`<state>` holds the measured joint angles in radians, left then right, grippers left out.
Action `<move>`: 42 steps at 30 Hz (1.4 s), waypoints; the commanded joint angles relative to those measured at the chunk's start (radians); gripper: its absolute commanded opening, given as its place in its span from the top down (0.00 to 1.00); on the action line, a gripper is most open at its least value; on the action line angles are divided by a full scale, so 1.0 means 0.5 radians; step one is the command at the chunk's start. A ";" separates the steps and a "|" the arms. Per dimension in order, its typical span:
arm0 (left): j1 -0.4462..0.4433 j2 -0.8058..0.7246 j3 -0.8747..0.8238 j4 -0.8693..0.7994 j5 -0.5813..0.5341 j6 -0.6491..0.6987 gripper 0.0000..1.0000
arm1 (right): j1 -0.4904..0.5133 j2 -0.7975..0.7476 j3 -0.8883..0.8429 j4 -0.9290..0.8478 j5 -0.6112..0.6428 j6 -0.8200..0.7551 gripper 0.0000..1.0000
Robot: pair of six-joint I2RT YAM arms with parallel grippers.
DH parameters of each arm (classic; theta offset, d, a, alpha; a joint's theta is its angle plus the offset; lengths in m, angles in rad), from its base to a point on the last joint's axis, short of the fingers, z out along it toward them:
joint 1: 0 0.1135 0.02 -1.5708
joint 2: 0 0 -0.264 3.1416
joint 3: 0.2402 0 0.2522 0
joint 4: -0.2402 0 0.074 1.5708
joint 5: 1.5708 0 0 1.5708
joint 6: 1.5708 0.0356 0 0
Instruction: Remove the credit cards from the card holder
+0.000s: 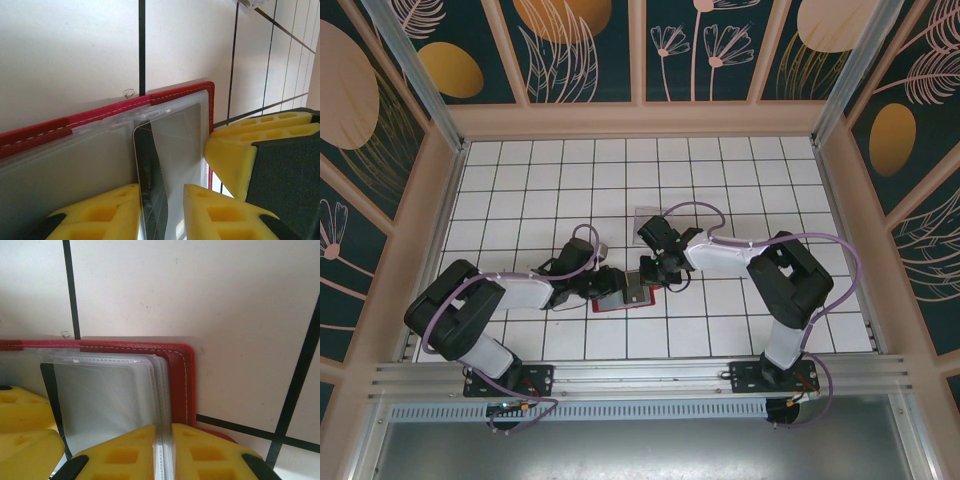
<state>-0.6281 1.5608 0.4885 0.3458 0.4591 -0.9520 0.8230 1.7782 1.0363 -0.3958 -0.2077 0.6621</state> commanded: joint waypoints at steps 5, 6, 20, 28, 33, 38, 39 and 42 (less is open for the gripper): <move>0.014 -0.001 0.050 -0.408 -0.295 0.088 0.80 | 0.022 -0.022 -0.045 -0.104 0.026 0.033 0.84; 0.011 0.001 0.054 -0.403 -0.294 0.085 0.81 | 0.022 -0.027 -0.049 -0.104 0.026 0.033 0.84; 0.012 0.139 -0.019 -0.022 -0.062 -0.045 0.78 | 0.025 -0.029 -0.075 -0.077 0.007 0.038 0.84; 0.011 0.134 -0.034 -0.015 -0.089 -0.055 0.88 | 0.036 -0.019 -0.077 -0.070 -0.003 0.040 0.87; 0.012 0.039 -0.041 -0.122 -0.182 -0.022 0.93 | 0.035 -0.025 -0.081 -0.076 0.012 0.046 0.88; 0.011 -0.080 -0.040 -0.257 -0.243 0.026 0.95 | 0.026 -0.032 -0.088 -0.080 0.036 0.047 0.89; 0.014 -0.102 -0.038 -0.283 -0.254 0.037 0.96 | 0.023 -0.035 -0.094 -0.083 0.042 0.047 0.89; 0.012 -0.169 -0.044 -0.340 -0.267 0.065 0.97 | 0.014 -0.044 -0.101 -0.089 0.050 0.047 0.89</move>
<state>-0.6228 1.5070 0.4847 0.2607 0.3767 -0.9546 0.8246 1.7668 1.0195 -0.3805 -0.2066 0.6693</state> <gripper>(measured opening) 0.064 0.113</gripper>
